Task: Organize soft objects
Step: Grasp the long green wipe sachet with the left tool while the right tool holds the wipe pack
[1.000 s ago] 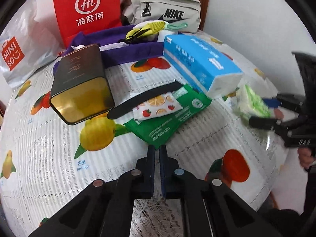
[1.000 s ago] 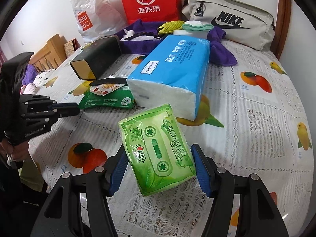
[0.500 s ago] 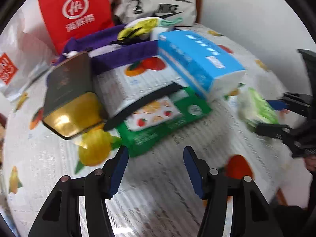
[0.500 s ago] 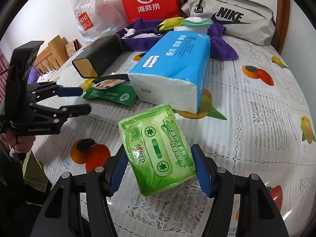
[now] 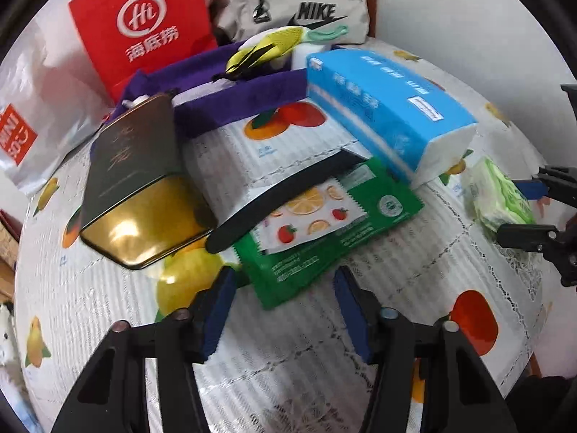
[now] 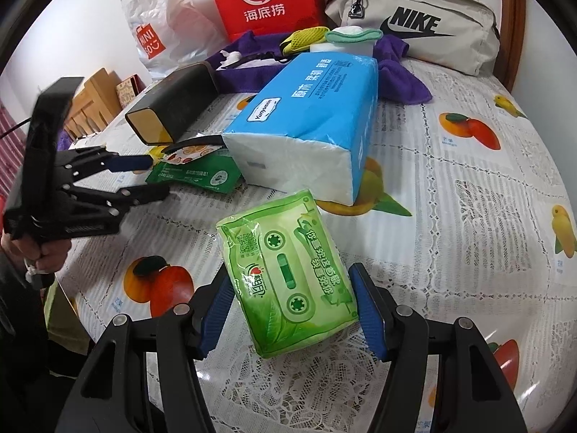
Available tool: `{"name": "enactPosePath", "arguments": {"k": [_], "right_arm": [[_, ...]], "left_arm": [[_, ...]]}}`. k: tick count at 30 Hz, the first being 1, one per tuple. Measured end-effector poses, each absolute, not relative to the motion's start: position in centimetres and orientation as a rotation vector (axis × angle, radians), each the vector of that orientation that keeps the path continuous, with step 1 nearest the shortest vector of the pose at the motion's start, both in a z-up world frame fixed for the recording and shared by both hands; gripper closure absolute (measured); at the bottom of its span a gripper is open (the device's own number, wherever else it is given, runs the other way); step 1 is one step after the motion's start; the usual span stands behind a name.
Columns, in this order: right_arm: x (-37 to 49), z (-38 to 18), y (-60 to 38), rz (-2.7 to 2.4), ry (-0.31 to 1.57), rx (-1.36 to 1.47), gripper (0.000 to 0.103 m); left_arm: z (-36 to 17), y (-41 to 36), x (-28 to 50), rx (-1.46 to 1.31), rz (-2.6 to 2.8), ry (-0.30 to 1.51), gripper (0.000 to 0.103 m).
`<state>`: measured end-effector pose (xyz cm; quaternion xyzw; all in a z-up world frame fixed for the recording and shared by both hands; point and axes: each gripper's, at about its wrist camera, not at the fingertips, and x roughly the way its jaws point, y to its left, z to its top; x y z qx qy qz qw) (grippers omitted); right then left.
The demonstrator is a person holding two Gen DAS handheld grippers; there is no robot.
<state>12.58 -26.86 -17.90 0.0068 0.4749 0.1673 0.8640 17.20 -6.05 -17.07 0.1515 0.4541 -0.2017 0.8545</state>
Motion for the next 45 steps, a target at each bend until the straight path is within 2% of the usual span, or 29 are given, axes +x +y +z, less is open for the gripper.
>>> {"name": "enactPosePath", "arguments": {"k": [2,3,10,18,20,22,23,24,26,34,43,44,45], "right_arm": [[12.7,-18.0,-27.0,0.345,0.998,0.019,0.040],[12.7,-18.1,-27.0,0.344,1.000,0.020,0.040],[12.8,-18.0,-27.1,0.345,0.998,0.022,0.040],[11.7,-17.7,-26.7,0.373,0.980,0.033,0.040],[11.7,-17.8,-26.7,0.376,0.982,0.039,0.040],[11.6,-18.0,-26.7,0.375,0.987,0.043,0.040],[11.5,-18.0,-26.7,0.374,0.989,0.044,0.040],[11.4,-18.0,-26.8,0.372,0.990,0.044,0.040],[11.0,-17.7,-26.9,0.373,0.985,0.043,0.040],[9.3,-17.0,-28.2,0.330,0.966,0.045,0.040],[9.1,-17.8,-29.5,0.277,0.992,0.071,0.040],[9.3,-17.7,-29.6,0.273,0.994,0.074,0.040],[9.4,-17.7,-29.5,0.270,0.994,0.074,0.040]], "left_arm": [[-17.1,-6.4,17.0,0.320,-0.450,0.957,0.073],[-17.1,-6.5,17.0,0.312,-0.473,0.962,0.083],[-17.0,-6.0,16.3,0.235,-0.479,0.995,0.085],[-16.9,-4.6,12.2,0.158,-0.470,1.064,0.086],[-16.7,-4.4,11.1,0.168,-0.470,1.053,0.083],[-16.5,-4.4,10.8,0.201,-0.475,1.040,0.075],[-16.3,-4.6,10.7,0.225,-0.467,1.029,0.066],[-16.0,-4.7,10.7,0.244,-0.467,1.016,0.052],[-15.4,-5.2,10.8,0.286,-0.497,0.969,0.034],[-15.8,-8.4,11.4,0.559,-0.613,0.906,0.034],[-16.9,-10.5,13.0,0.617,-0.782,0.908,0.029],[-17.0,-10.6,13.6,0.585,-0.789,0.932,0.031],[-17.0,-10.5,14.1,0.550,-0.800,0.949,0.042]]}}
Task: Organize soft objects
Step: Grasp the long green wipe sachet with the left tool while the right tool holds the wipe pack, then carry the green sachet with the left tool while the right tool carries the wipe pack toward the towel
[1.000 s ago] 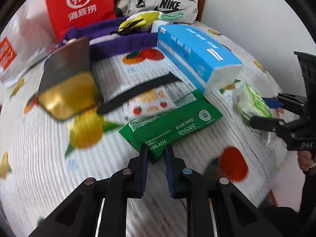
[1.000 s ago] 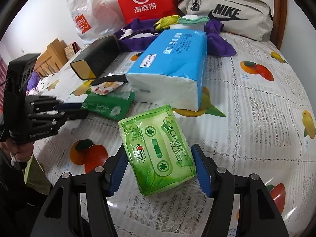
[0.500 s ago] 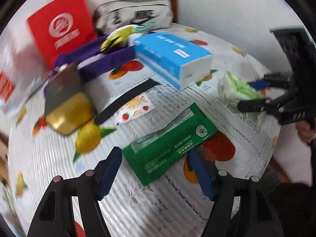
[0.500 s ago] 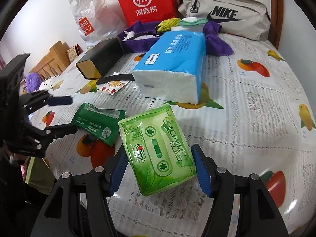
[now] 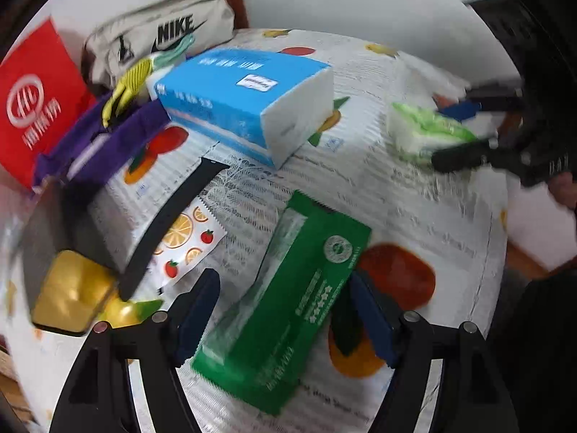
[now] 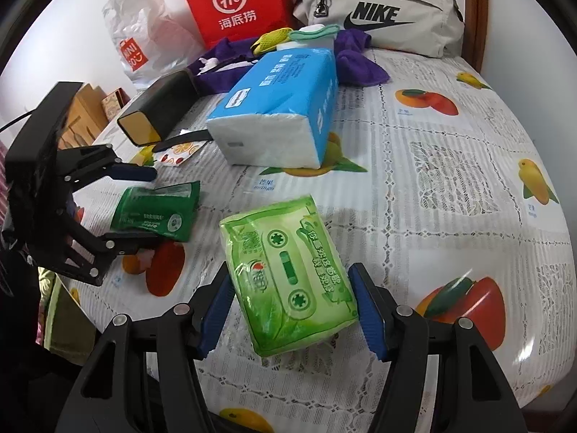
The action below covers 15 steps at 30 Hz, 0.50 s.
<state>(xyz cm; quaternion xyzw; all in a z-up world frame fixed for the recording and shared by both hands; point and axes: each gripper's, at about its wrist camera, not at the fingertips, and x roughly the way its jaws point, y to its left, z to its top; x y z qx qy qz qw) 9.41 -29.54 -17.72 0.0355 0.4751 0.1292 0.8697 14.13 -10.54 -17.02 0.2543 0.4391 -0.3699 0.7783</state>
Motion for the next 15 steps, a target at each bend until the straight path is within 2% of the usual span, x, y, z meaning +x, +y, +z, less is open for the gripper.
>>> {"name": "enactPosePath", "arguments": {"k": [1,2,3,7,10,12,13,15], "right_arm": [[9.6,-17.7,-29.5,0.267,0.994,0.074,0.040],[9.8,-17.6,-29.5,0.265,0.994,0.076,0.040],[9.9,-17.6,-29.5,0.265,0.994,0.080,0.040],[10.7,-17.7,-28.9,0.277,0.995,0.089,0.040],[11.1,-18.1,-28.1,0.295,1.004,0.071,0.040],[11.4,-18.4,-27.7,0.302,1.011,0.068,0.040],[11.4,-18.5,-27.5,0.302,1.008,0.060,0.040],[11.5,-18.5,-27.3,0.309,1.004,0.049,0.037]], "left_arm": [[-17.0,-10.4,14.5,0.515,-0.799,0.957,0.048],[-16.9,-10.2,14.7,0.487,-0.773,0.956,0.059],[-16.9,-9.9,14.9,0.460,-0.754,0.963,0.062],[-16.8,-7.2,15.2,0.274,-0.666,1.026,0.065],[-16.8,-5.6,14.2,0.193,-0.618,1.043,0.059],[-16.9,-5.1,13.6,0.186,-0.620,1.047,0.048],[-17.0,-5.0,13.3,0.189,-0.618,1.051,0.037],[-17.0,-4.7,13.0,0.202,-0.604,1.047,0.033]]}}
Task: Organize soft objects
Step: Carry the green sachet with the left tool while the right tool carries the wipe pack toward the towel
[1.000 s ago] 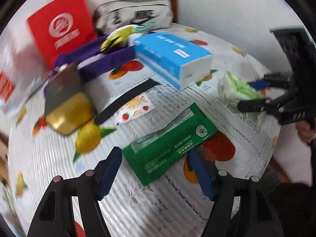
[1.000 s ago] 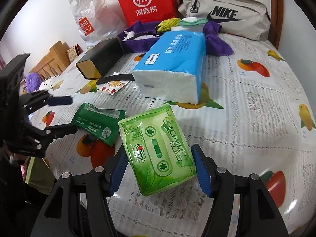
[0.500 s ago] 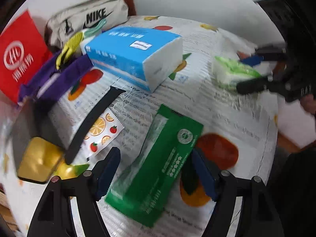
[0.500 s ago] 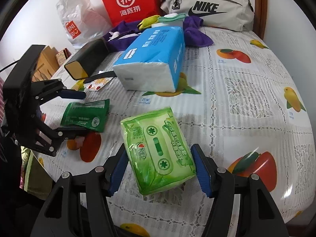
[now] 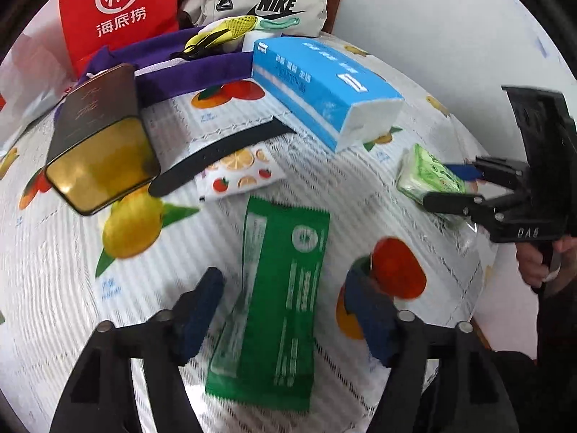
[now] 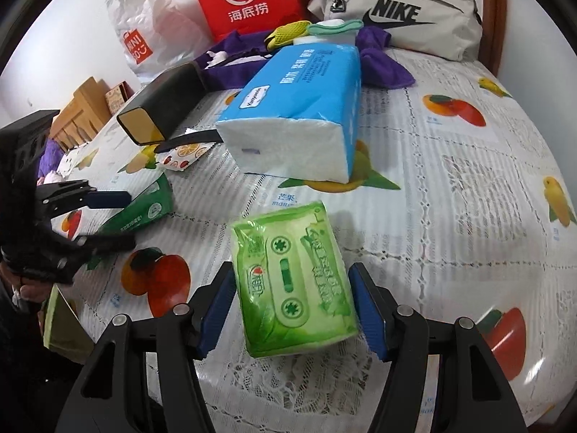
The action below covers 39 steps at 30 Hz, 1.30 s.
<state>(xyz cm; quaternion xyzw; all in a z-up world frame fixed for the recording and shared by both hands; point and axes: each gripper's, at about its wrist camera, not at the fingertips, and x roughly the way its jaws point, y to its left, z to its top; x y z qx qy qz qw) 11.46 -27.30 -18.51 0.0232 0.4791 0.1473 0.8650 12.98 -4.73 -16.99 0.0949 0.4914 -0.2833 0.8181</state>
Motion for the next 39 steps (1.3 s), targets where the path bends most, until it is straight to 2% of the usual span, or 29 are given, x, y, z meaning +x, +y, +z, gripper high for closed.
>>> {"name": "enactPosePath", "arguments": {"k": [2,5,6,7,8,9,11,25,39], "right_arm": [[11.4,-18.5,-27.2,0.322,0.999,0.042,0.033],[11.4,-18.7,-27.2,0.324,0.984,0.051,0.033],[11.3,-18.7,-27.2,0.321,0.980,0.049,0.033],[11.2,-18.6,-27.1,0.308,0.971,0.037,0.042],[11.2,-18.6,-27.1,0.299,0.969,0.025,0.050],[11.0,-18.5,-27.0,0.297,0.966,0.022,0.050],[10.7,-18.3,-27.1,0.301,0.965,0.027,0.050],[11.2,-14.4,-26.4,0.342,0.939,0.076,0.050],[15.9,-8.9,-25.7,0.338,0.866,0.029,0.050]], "left_arm": [[-17.1,-4.9,12.5,0.227,-0.577,1.031,0.033],[-17.4,-5.7,12.1,0.283,-0.539,1.008,0.035],[-17.4,-5.9,12.0,0.302,-0.518,0.997,0.046],[-17.3,-5.9,11.9,0.300,-0.510,0.984,0.055],[-17.0,-5.7,11.9,0.284,-0.511,0.985,0.067],[-17.0,-5.5,12.0,0.267,-0.508,0.991,0.073],[-16.9,-5.1,12.1,0.234,-0.498,0.999,0.077],[-13.1,-1.4,11.7,0.039,-0.373,0.963,0.078],[-9.0,2.0,16.4,-0.060,-0.262,0.918,0.078]]}}
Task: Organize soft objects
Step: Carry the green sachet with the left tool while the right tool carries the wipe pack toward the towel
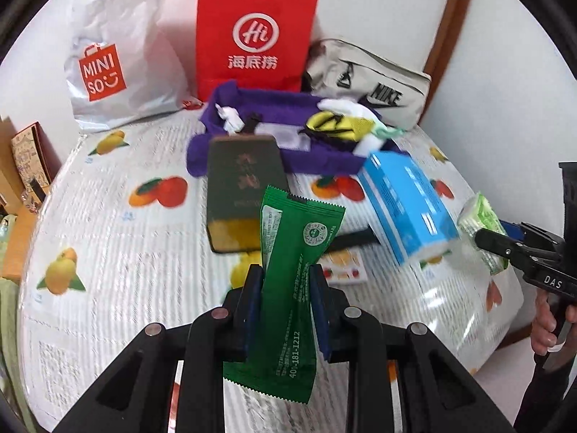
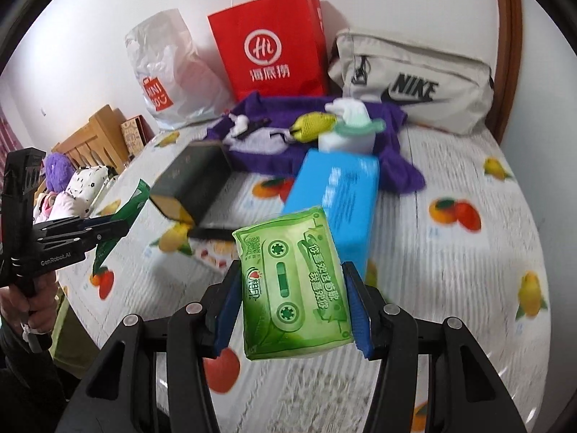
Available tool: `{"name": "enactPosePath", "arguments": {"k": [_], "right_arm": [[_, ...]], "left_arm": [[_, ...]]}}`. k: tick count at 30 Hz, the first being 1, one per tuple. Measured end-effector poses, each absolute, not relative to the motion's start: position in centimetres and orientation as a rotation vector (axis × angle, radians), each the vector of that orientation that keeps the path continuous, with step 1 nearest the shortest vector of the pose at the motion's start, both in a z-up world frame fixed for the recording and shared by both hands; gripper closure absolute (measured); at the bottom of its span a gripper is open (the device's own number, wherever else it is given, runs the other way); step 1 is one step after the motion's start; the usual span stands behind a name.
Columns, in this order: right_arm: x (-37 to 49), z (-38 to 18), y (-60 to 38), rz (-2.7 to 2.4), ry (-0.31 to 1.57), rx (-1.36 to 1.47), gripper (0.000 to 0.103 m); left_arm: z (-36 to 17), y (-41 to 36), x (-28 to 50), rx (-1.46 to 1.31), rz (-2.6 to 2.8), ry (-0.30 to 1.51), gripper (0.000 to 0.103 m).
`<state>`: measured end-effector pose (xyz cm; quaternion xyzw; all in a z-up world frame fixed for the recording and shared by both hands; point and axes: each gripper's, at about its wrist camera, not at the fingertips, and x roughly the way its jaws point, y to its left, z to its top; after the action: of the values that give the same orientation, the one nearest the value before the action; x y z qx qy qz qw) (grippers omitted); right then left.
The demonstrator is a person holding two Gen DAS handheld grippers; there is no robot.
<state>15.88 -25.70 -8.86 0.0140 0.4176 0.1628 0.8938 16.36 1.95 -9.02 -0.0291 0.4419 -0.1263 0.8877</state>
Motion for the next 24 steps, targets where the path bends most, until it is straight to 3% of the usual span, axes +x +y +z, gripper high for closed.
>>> {"name": "enactPosePath", "arguments": {"k": [12,24], "right_arm": [[24.2,-4.0,-25.5,0.334,0.786,0.035,0.050],[34.0,-3.6,-26.7,0.301,0.815,0.055,0.050]], "left_arm": [[-5.8,2.7,24.3,-0.067,-0.217,0.911,0.078],[-6.0,2.0,32.7,-0.106,-0.214,0.936,0.078]]}}
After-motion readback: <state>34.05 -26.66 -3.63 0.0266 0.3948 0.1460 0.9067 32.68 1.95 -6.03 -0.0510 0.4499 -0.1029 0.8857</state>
